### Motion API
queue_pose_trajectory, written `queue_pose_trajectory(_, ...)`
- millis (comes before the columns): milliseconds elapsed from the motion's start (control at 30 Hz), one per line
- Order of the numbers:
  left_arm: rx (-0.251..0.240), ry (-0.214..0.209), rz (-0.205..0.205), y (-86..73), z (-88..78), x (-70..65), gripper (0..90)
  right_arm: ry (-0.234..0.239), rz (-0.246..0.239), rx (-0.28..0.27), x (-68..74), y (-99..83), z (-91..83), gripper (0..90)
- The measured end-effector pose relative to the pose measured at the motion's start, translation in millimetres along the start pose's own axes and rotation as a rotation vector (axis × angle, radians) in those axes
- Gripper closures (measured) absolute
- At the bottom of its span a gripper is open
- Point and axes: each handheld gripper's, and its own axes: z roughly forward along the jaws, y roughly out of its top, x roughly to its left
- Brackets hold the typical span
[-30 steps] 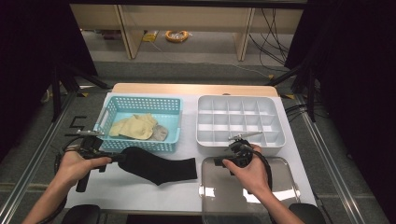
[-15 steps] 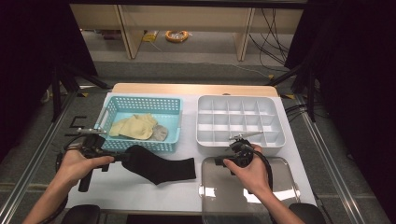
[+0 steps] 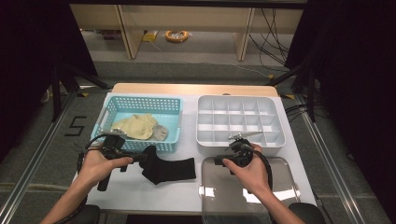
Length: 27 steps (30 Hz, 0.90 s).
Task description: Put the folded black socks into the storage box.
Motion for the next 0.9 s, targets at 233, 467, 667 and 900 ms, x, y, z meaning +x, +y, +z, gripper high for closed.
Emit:
queue_pose_trajectory(233, 0.015, 0.006, 0.019, 2.0, 19.0, -8.5, 81.7, 0.012, 0.007, 0.013, 1.9, -1.0, -0.1, 76.4)
queue_pose_trajectory(467, 0.057, 0.007, 0.044, 3.3, 33.0, -13.4, 81.7, -0.007, -0.014, -0.004, 1.2, -0.4, 2.0, 76.3)
queue_pose_trajectory(667, 0.077, 0.011, 0.069, 4.8, 46.3, -19.6, 81.6, 0.002, -0.017, -0.008, 2.3, -1.5, 3.8, 76.2)
queue_pose_trajectory(900, 0.112, 0.012, 0.108, 7.0, 63.2, -24.9, 81.6, -0.006, -0.019, 0.001, 2.2, -1.8, 3.4, 76.1)
